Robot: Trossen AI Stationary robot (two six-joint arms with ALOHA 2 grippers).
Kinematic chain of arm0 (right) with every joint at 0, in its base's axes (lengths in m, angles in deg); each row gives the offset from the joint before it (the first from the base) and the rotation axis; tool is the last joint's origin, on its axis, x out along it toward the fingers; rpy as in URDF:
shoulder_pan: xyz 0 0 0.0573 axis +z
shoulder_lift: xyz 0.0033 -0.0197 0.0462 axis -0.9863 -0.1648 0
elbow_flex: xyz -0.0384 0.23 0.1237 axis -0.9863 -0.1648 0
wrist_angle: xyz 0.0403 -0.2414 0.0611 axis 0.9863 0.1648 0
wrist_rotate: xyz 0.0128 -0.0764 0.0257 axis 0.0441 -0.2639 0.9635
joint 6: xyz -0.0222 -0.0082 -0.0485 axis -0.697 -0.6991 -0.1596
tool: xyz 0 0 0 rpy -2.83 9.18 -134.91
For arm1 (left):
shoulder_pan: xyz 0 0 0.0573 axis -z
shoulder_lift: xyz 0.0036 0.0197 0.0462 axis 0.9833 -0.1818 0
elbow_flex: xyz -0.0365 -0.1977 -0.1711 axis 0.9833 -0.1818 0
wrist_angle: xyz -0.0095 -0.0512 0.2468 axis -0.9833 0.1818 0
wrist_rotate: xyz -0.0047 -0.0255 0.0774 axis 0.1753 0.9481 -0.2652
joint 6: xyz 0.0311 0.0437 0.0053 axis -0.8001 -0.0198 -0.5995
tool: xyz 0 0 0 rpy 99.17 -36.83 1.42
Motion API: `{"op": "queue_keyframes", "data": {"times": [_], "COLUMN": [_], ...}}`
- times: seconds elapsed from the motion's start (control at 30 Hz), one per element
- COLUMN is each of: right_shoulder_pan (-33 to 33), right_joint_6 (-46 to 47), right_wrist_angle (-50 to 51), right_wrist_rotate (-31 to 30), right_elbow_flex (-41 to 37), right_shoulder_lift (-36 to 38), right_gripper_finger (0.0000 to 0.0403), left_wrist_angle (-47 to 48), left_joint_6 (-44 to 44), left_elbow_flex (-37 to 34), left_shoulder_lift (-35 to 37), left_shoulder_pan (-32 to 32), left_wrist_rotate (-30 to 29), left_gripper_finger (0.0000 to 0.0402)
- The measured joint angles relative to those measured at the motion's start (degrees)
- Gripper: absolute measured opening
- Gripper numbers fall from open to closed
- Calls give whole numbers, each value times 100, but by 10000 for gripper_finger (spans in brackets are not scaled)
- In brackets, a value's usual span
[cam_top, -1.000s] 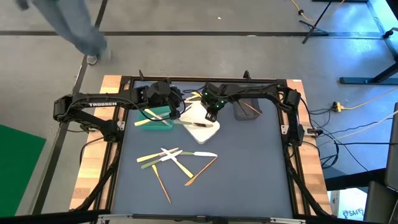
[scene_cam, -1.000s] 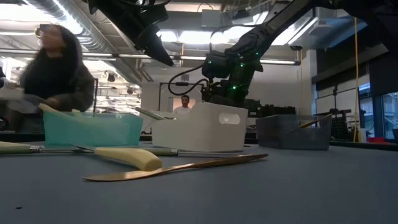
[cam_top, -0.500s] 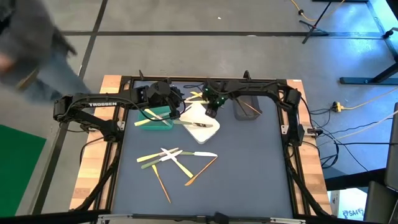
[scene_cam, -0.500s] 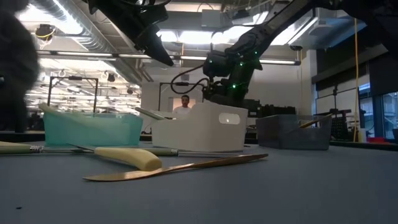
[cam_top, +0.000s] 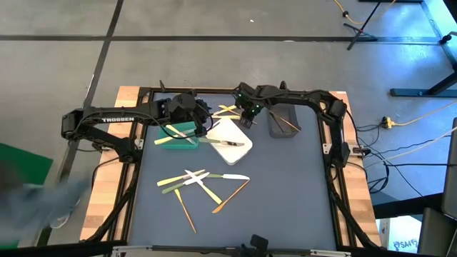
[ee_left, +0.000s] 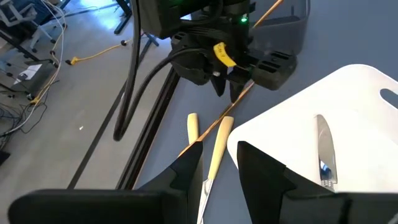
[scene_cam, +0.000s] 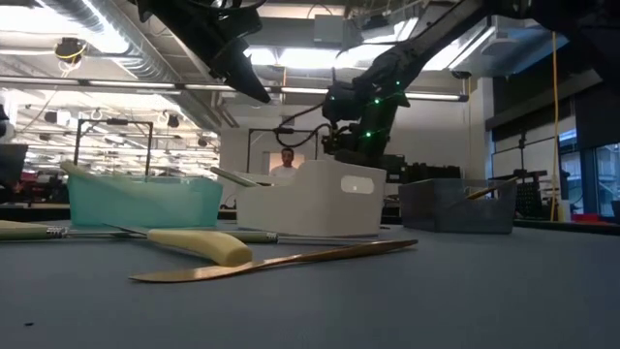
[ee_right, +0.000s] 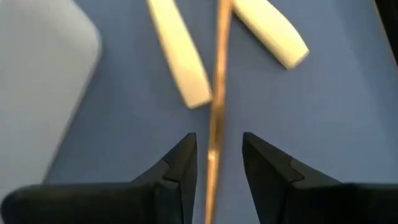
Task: Sort silverware by color (type)
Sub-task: Put the top gold table knife into the black bin
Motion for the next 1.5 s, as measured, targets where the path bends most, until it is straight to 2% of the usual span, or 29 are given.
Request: {"op": "queue_keyframes", "data": {"times": [0.6, 1.07, 1.23, 1.5], "right_shoulder_pan": [-35, 81, 79, 79], "right_joint_6": [-4, -3, -4, -4], "right_wrist_angle": [62, -304, -303, -370], "right_wrist_rotate": [7, -59, -305, -307], "right_elbow_flex": [-5, -425, -433, -433], "right_shoulder_lift": [-128, -126, -122, -122], "right_gripper_finger": [117, 117, 117, 117], "left_wrist_angle": [7, 9, 9, 9], "left_joint_6": [-2, -2, -2, -2], "left_elbow_flex": [0, 0, 0, 0], "left_shoulder_lift": [1, 1, 0, -1], "left_shoulder_pan": [0, 0, 0, -2], "left_wrist_rotate": [0, 0, 0, 0], "left_gripper_finger": [93, 93, 93, 93]}}
